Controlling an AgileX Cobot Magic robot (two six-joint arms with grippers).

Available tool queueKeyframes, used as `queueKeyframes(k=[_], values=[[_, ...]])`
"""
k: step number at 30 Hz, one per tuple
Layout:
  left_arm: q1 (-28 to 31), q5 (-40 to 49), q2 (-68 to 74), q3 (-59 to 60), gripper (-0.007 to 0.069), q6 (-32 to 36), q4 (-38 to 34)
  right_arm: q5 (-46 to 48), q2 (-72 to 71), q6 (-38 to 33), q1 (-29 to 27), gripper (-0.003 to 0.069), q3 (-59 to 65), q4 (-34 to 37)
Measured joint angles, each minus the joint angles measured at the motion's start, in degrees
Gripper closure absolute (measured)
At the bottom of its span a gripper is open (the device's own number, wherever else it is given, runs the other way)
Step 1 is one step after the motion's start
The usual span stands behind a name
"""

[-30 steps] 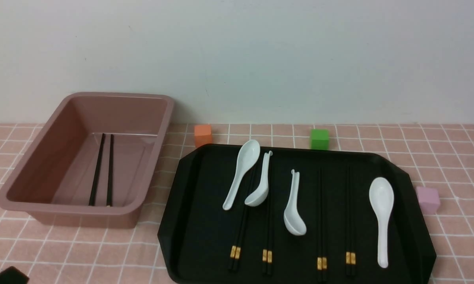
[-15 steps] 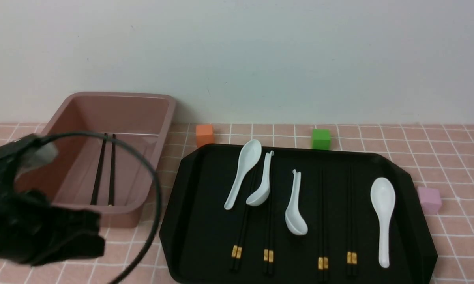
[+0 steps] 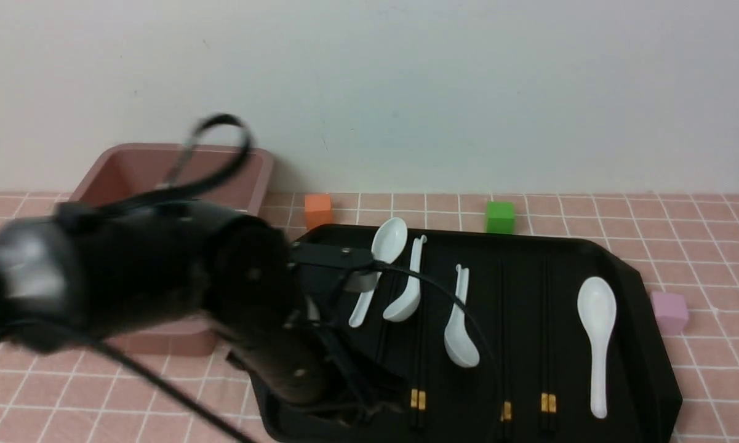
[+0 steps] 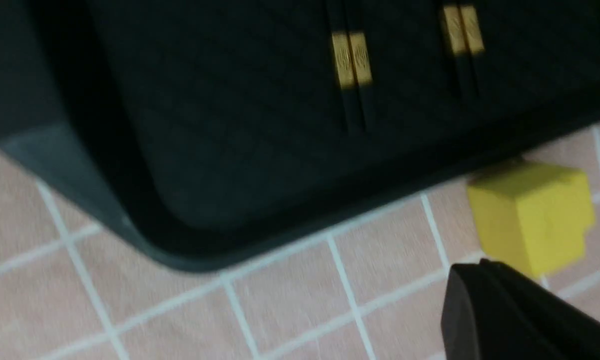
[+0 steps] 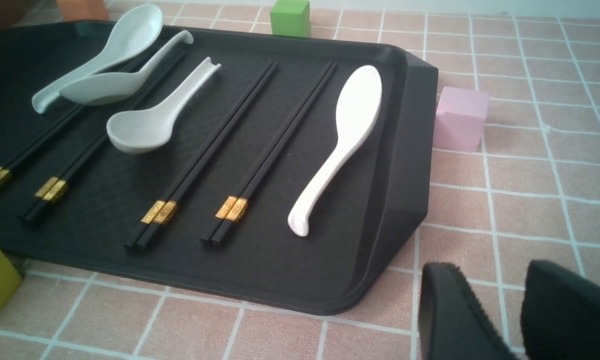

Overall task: On pink tablecloth take chopsticks from black tray and put them in box.
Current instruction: 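Reach over to the black tray and grasp a pair of chopsticks with the left gripper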

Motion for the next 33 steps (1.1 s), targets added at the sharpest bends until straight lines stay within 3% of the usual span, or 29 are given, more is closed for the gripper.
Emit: queueKeyframes(k=[2, 5, 11, 15, 27, 31, 33], values=[[-0.38, 1.05, 2.81, -2.71, 0.0625, -1.26, 1.84, 0.0, 0.0, 0.0, 0.0, 0.0419, 0.0, 0.0], [-0.38, 2.65, 7.78, -7.51, 0.0546, -1.86, 4.48, 0.0, 0.0, 0.0, 0.0, 0.0419, 0.0, 0.0], [0.33, 3.57, 15.49, -14.48, 0.0305, -2.09, 6.3, 0.0, 0.0, 0.0, 0.0, 0.0419, 0.0, 0.0], [0.4, 3.31, 18.92, -16.72, 0.0239, -3.15, 8.86, 0.0, 0.0, 0.0, 0.0, 0.0419, 0.0, 0.0], [0.4, 1.47, 22.45, -18.21, 0.0261, -7.28, 13.73, 0.0, 0.0, 0.0, 0.0, 0.0419, 0.0, 0.0], [0.4, 1.24, 22.68, -18.42, 0.0375, -7.93, 13.67, 0.0, 0.0, 0.0, 0.0, 0.0419, 0.0, 0.0], [0.4, 1.17, 22.74, -18.47, 0.0467, -9.44, 13.94, 0.0, 0.0, 0.0, 0.0, 0.0419, 0.0, 0.0]])
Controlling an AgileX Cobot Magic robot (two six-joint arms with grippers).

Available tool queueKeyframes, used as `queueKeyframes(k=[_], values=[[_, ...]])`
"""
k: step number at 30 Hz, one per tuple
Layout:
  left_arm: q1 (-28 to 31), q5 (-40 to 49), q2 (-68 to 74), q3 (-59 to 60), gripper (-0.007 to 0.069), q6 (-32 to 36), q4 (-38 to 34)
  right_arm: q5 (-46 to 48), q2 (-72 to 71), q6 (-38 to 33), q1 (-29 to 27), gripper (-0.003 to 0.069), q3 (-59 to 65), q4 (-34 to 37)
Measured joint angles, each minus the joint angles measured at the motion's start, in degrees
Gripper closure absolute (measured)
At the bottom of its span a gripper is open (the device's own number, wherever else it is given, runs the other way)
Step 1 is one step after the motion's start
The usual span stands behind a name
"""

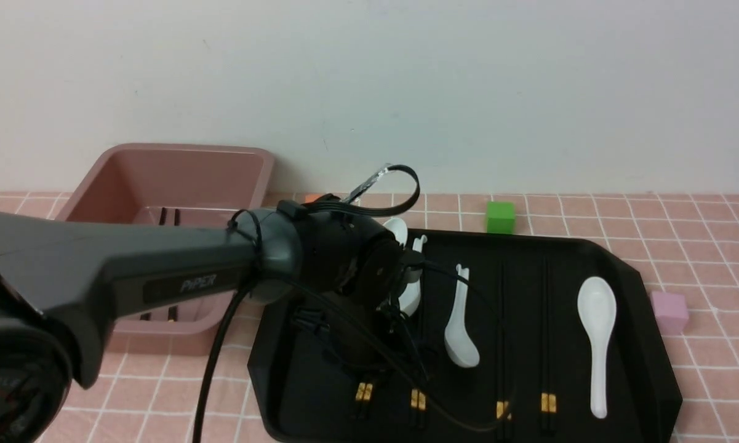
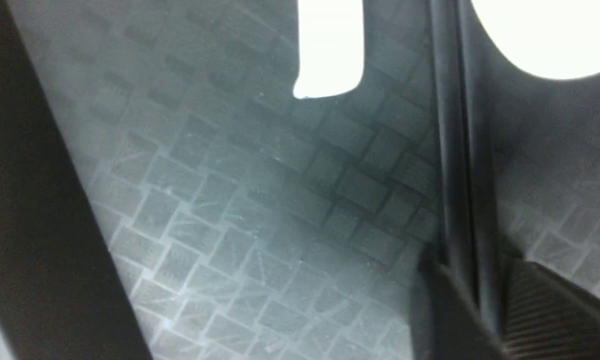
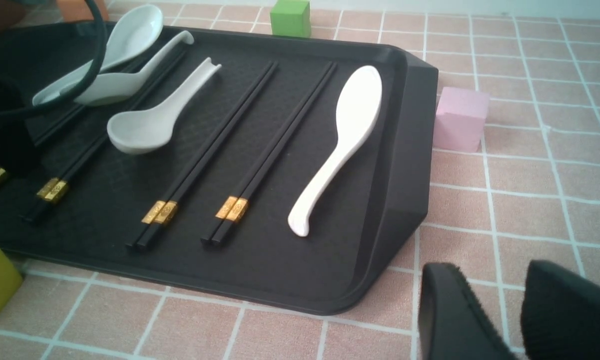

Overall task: On pink tablecloth take chopsticks from black tray and put them in box.
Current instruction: 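Reach over to the black tray and grasp a pair of chopsticks with the left gripper, then place the chopsticks into the pink bin with the left gripper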

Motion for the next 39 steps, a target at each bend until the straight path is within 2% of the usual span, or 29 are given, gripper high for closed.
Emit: queueKeyframes(k=[1, 2, 13, 21, 24, 27, 31, 34, 39], values=[[0.0, -0.04, 0.0, 0.0, 0.0501, -0.69, 0.29, 0.0, 0.0, 0.0, 0.0, 0.0419, 0.0, 0.0], [0.0, -0.04, 0.0, 0.0, 0.0505, -0.85, 0.29, 0.0, 0.0, 0.0, 0.0, 0.0419, 0.0, 0.0], [0.05, 0.7, -3.16, 0.48, 0.0501, -2.92, 2.07, 0.0, 0.0, 0.0, 0.0, 0.0419, 0.0, 0.0], [0.05, 3.97, -17.26, 0.59, 0.0501, -2.87, 2.42, 0.0, 0.0, 0.0, 0.0, 0.0419, 0.0, 0.0], [0.51, 6.56, -23.98, 1.71, 0.0501, -2.7, 5.79, 0.0, 0.0, 0.0, 0.0, 0.0419, 0.0, 0.0], [4.19, 9.21, -28.12, 4.54, 0.0501, -2.7, 8.43, 0.0, 0.0, 0.0, 0.0, 0.0419, 0.0, 0.0], [12.75, 9.32, -30.21, 9.28, 0.0501, -2.58, 9.39, 0.0, 0.0, 0.0, 0.0, 0.0419, 0.0, 0.0], [21.61, 6.84, -29.19, 12.44, 0.0501, -0.84, 9.39, 0.0, 0.0, 0.0, 0.0, 0.0419, 0.0, 0.0], [27.81, 1.62, -25.76, 12.63, 0.0501, 1.68, 9.2, 0.0, 0.0, 0.0, 0.0, 0.0419, 0.0, 0.0]])
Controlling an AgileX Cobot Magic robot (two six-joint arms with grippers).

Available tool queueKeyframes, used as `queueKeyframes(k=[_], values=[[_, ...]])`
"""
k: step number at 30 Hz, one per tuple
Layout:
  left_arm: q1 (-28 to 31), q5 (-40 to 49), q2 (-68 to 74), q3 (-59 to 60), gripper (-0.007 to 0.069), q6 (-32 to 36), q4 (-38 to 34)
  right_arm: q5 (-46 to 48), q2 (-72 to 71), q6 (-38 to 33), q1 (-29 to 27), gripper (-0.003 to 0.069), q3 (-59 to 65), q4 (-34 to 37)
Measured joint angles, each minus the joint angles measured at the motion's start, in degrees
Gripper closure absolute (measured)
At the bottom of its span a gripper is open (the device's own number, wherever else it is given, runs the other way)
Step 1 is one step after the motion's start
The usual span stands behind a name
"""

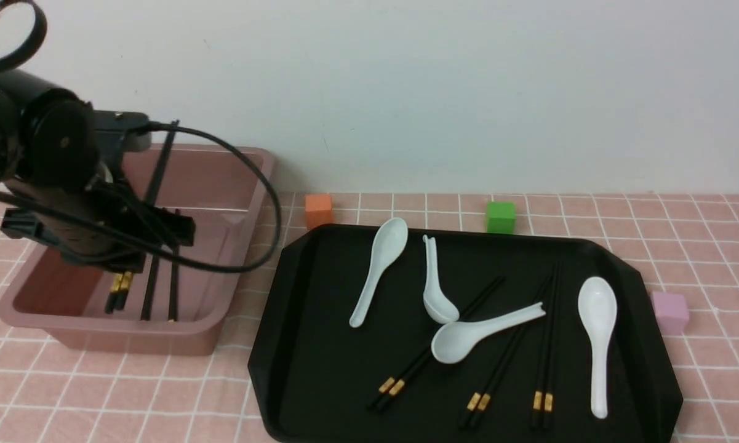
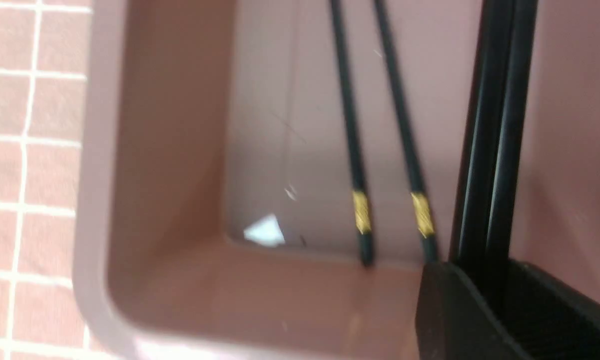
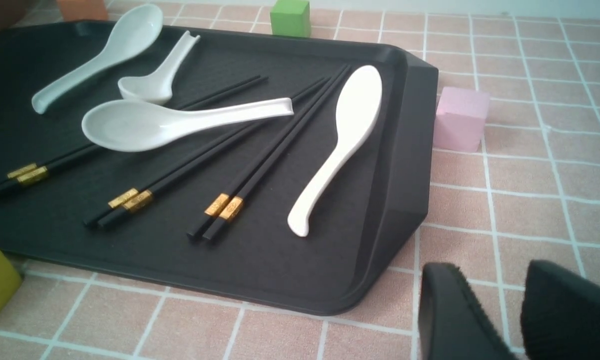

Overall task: On pink tablecloth take chopsticks from black tray and put them in box.
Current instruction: 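Place the chopsticks into the pink bin with the left gripper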

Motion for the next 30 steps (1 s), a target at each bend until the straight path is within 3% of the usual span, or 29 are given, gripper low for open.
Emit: queueKeyframes(k=[11, 18, 23, 25, 29, 30], values=[[1.43, -8.32, 6.15, 0.0, 0.0488, 1.04, 2.19, 0.0, 0.0, 0.0, 0.0, 0.0419, 0.0, 0.0], [1.43, -11.72, 6.22, 0.0, 0.0349, 1.04, 2.57, 0.0, 0.0, 0.0, 0.0, 0.0419, 0.0, 0.0], [1.43, -10.86, 5.88, 0.0, 0.0321, 1.04, 2.57, 0.0, 0.0, 0.0, 0.0, 0.0419, 0.0, 0.0], [1.22, -9.47, 4.4, 0.04, 0.0328, 0.87, 2.38, 0.0, 0.0, 0.0, 0.0, 0.0419, 0.0, 0.0], [0.89, -7.07, -2.05, 0.39, 0.0415, -1.78, 0.81, 0.0, 0.0, 0.0, 0.0, 0.0419, 0.0, 0.0], [0.83, -7.21, -7.07, 1.52, 0.048, -2.51, -0.26, 0.0, 0.0, 0.0, 0.0, 0.0419, 0.0, 0.0]])
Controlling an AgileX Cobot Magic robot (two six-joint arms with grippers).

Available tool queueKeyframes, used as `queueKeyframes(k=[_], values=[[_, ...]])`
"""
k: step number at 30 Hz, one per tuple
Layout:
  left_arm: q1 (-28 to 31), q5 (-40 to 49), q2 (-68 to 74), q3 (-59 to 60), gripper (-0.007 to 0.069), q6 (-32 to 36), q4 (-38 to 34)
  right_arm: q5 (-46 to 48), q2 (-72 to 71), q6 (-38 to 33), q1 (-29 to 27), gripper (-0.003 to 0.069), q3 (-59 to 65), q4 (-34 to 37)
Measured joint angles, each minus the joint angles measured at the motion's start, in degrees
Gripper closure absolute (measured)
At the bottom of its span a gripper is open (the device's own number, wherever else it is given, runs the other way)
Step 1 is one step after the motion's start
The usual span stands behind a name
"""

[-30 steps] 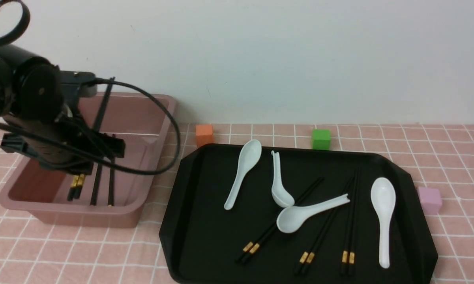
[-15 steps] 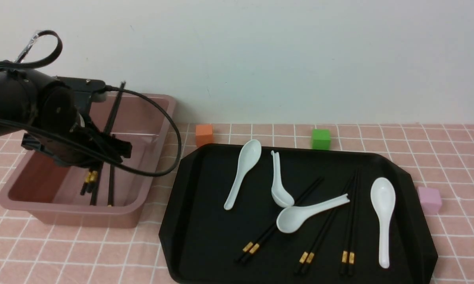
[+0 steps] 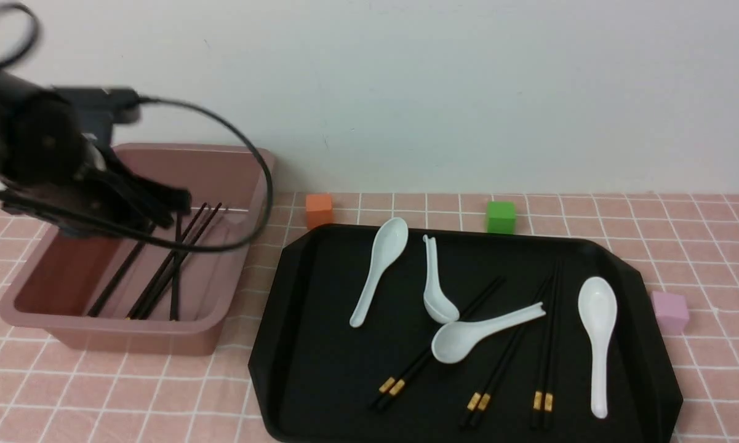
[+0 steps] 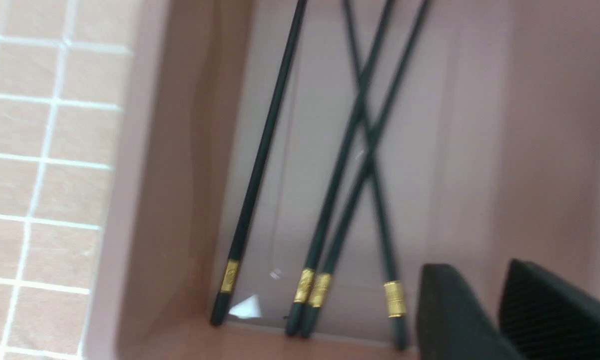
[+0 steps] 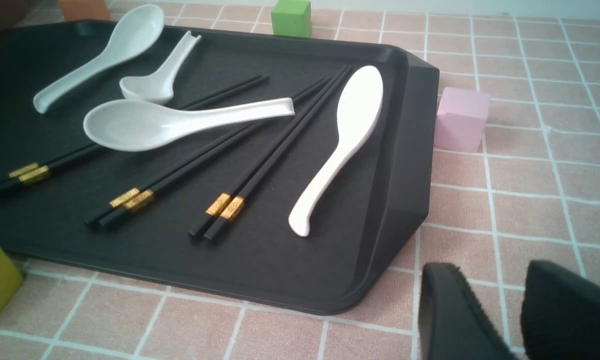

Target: On pink tablecloth take chopsticks from black tray and put them in box.

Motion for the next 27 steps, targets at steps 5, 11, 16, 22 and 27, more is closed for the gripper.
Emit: queueKeyframes(k=[5, 11, 16, 22, 27], values=[[0.0, -5.34, -21.1, 10.21, 0.0638, -0.55, -3.03, 0.0, 0.0, 0.0, 0.0, 0.0419, 0.0, 0.0], [0.0, -12.74, -45.6, 27.51, 0.0638, -0.74, -7.01, 0.0, 0.0, 0.0, 0.0, 0.0419, 0.0, 0.0], [0.0, -18.74, -64.35, 42.9, 0.0638, -1.41, -8.91, 0.0, 0.0, 0.0, 0.0, 0.0419, 0.0, 0.0], [0.0, -19.3, -74.53, 51.32, 0.0638, -6.73, -10.99, 0.0, 0.0, 0.0, 0.0, 0.0419, 0.0, 0.0], [0.0, -19.36, -77.94, 54.43, 0.0638, -7.63, -11.25, 0.0, 0.0, 0.0, 0.0, 0.0419, 0.0, 0.0]])
